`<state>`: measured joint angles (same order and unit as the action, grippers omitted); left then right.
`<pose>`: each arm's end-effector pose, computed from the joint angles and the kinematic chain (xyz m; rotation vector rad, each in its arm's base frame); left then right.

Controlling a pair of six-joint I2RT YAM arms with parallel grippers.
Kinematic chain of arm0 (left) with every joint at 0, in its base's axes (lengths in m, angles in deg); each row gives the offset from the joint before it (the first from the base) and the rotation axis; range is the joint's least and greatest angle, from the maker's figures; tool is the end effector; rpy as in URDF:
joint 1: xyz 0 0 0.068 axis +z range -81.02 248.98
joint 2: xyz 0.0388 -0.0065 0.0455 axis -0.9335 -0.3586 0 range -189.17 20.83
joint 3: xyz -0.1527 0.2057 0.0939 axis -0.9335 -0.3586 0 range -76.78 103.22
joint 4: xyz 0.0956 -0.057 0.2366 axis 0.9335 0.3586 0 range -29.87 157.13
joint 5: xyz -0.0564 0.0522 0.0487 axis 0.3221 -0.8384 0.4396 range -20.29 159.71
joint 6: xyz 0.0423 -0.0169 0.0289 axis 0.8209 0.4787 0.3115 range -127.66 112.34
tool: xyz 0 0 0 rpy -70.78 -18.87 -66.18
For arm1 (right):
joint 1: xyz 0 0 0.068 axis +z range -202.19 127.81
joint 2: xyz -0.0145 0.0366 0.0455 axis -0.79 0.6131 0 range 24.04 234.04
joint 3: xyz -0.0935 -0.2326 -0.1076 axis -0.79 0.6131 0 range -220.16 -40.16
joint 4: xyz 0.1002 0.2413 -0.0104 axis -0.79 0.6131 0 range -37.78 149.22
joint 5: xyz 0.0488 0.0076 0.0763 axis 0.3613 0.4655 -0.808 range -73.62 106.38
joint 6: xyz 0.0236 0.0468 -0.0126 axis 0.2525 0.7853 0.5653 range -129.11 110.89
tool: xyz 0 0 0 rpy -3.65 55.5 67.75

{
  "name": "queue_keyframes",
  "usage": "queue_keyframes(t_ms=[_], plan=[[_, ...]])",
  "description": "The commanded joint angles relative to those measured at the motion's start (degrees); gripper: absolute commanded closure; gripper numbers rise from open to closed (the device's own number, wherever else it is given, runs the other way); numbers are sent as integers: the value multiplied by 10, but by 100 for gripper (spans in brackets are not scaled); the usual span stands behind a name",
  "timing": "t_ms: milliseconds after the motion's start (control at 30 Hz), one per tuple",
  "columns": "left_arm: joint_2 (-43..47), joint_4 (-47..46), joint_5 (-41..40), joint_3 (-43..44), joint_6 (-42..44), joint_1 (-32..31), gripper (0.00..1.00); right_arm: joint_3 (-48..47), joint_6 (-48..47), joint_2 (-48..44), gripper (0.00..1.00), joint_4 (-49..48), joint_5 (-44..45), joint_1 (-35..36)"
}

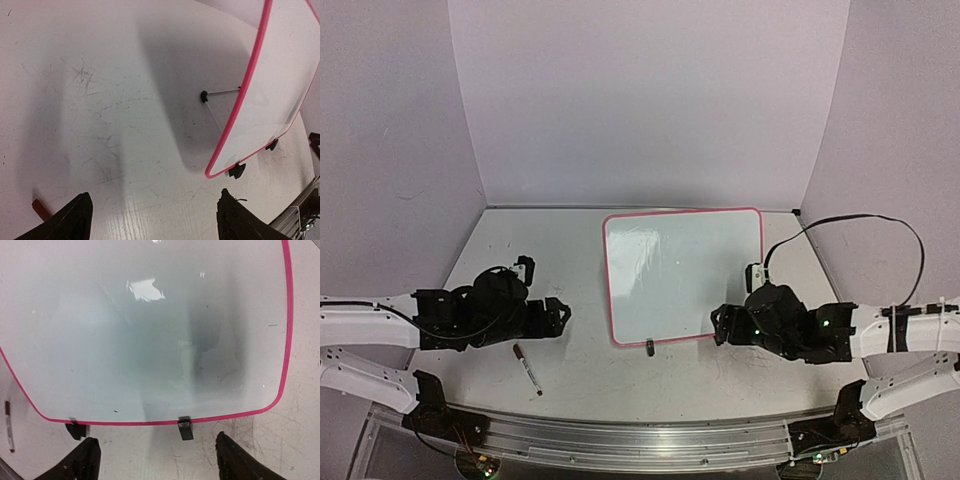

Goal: Write a sentence on the whiteboard
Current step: Move the whiteboard to the center of the board, then pick up the whiteboard marker from the corner of the board.

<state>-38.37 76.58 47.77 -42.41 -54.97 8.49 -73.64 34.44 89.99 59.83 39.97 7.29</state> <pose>0.1164 -0.1787 0.2212 0.0632 2.2930 -0.5751 0.1305 0.1934 0.2050 -0.0947 2.2514 0.5258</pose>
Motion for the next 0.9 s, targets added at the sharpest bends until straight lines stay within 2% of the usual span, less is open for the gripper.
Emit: queue_keyframes(t_ms=[0, 100, 200, 367, 500, 667, 867], plan=[[-12, 118, 49, 25, -12, 22, 13, -52, -10, -34, 14, 13, 38, 1], [-22, 186, 44, 34, -58, 30, 14, -90, -25, -23, 11, 12, 40, 2], [-24, 215, 49, 19, -143, 30, 21, -114, -49, -8, 8, 10, 19, 2], [-69, 241, 32, 11, -261, 30, 31, -123, -121, -10, 6, 5, -86, 2], [-145, 277, 19, 64, -311, 30, 31, -109, -156, -24, 6, -21, -151, 1], [-205, 298, 33, 89, -375, 27, 34, -120, -157, -27, 7, -10, -161, 2], [-233, 300, 13, 106, -394, 23, 45, -109, -156, -47, 7, -5, -177, 2]])
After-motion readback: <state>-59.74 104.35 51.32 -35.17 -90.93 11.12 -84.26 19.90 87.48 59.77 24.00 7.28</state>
